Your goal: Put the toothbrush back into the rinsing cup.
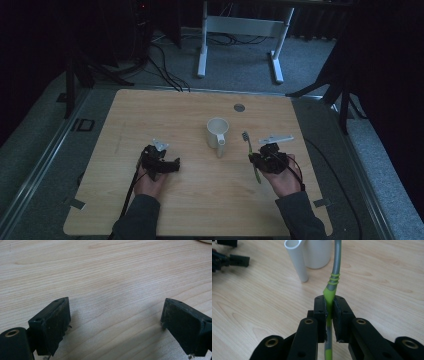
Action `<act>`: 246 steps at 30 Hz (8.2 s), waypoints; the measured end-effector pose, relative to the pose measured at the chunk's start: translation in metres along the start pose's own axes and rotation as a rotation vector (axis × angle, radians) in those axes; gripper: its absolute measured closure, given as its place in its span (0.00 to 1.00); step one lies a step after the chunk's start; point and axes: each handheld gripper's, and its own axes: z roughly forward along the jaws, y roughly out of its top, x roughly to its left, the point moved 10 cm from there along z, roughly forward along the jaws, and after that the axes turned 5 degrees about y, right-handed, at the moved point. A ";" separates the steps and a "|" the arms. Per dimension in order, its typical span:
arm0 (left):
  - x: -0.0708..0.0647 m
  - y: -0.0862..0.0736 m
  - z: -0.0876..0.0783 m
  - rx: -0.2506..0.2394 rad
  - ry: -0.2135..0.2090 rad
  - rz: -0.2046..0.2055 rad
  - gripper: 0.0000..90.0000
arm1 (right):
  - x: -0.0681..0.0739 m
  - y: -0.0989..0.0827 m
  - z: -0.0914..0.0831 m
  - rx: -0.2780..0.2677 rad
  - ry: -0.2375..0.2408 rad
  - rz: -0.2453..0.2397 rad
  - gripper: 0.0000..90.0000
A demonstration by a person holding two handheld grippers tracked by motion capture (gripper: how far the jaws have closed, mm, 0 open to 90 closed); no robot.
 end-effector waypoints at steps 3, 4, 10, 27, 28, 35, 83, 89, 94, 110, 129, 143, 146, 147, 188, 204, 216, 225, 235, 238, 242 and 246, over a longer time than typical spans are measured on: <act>0.000 0.000 0.000 0.000 0.000 0.000 0.10 | 0.001 0.004 -0.001 -0.024 0.004 0.004 0.91; 0.000 0.000 0.000 0.000 0.000 0.000 0.10 | 0.001 0.004 -0.001 -0.024 0.004 0.004 0.91; 0.000 0.000 0.000 0.000 0.000 0.000 0.10 | 0.001 0.005 0.001 -0.031 0.004 0.001 0.91; 0.000 0.000 0.000 0.000 0.000 0.000 0.10 | 0.001 0.016 0.000 -0.131 -0.004 0.009 0.91; 0.000 0.000 0.000 0.000 0.000 0.000 0.10 | 0.001 0.016 0.000 -0.131 -0.004 0.009 0.91; 0.000 0.000 0.000 0.000 0.000 0.000 0.10 | 0.002 0.022 -0.002 -0.169 -0.012 0.010 0.91; 0.000 0.000 0.000 0.001 -0.001 0.000 0.10 | 0.011 0.063 -0.004 -0.339 0.018 -0.014 0.91; 0.000 0.000 0.000 0.001 -0.001 0.000 0.10 | 0.010 0.066 -0.004 -0.361 0.017 -0.006 0.91; 0.000 0.000 0.000 0.001 -0.001 0.000 0.10 | 0.010 0.068 -0.004 -0.377 0.017 -0.003 0.91; 0.000 0.000 0.000 0.001 -0.001 0.000 0.10 | 0.009 0.077 -0.005 -0.412 0.012 0.001 0.91; 0.000 0.000 0.000 0.000 0.000 -0.001 0.10 | 0.010 0.090 -0.004 -0.478 0.021 0.011 0.91; 0.000 0.000 0.000 0.000 0.000 0.000 0.10 | 0.008 0.098 -0.006 -0.523 0.044 0.046 0.91; 0.000 0.000 0.000 0.000 0.000 0.001 0.10 | 0.010 0.100 -0.006 -0.528 0.046 0.042 0.91; 0.000 0.000 0.000 0.000 0.000 0.001 0.10 | 0.011 0.101 -0.005 -0.529 0.049 0.041 0.91; 0.000 0.000 0.000 0.000 0.000 0.000 0.10 | 0.032 0.122 0.002 -0.590 0.078 0.013 0.91; 0.000 0.000 0.000 0.000 0.000 0.000 0.10 | 0.038 0.127 0.005 -0.599 0.088 0.008 0.91; 0.000 0.000 0.000 0.000 0.000 0.000 0.10 | 0.045 0.127 0.012 -0.595 0.098 0.000 0.91; 0.000 0.000 0.000 0.000 0.000 0.000 0.10 | 0.047 0.126 0.016 -0.591 0.102 -0.012 0.91; 0.000 0.000 0.000 0.000 0.000 0.000 0.10 | 0.046 0.123 0.021 -0.577 0.097 -0.012 0.91; 0.000 0.000 0.000 0.000 0.000 0.000 0.10 | 0.044 0.121 0.023 -0.571 0.096 -0.010 0.91; 0.000 0.000 0.000 0.000 0.000 0.000 0.10 | 0.043 0.120 0.026 -0.567 0.094 -0.010 0.91; 0.000 0.000 0.000 0.000 0.000 0.000 0.10 | 0.043 0.118 0.029 -0.562 0.097 -0.011 0.91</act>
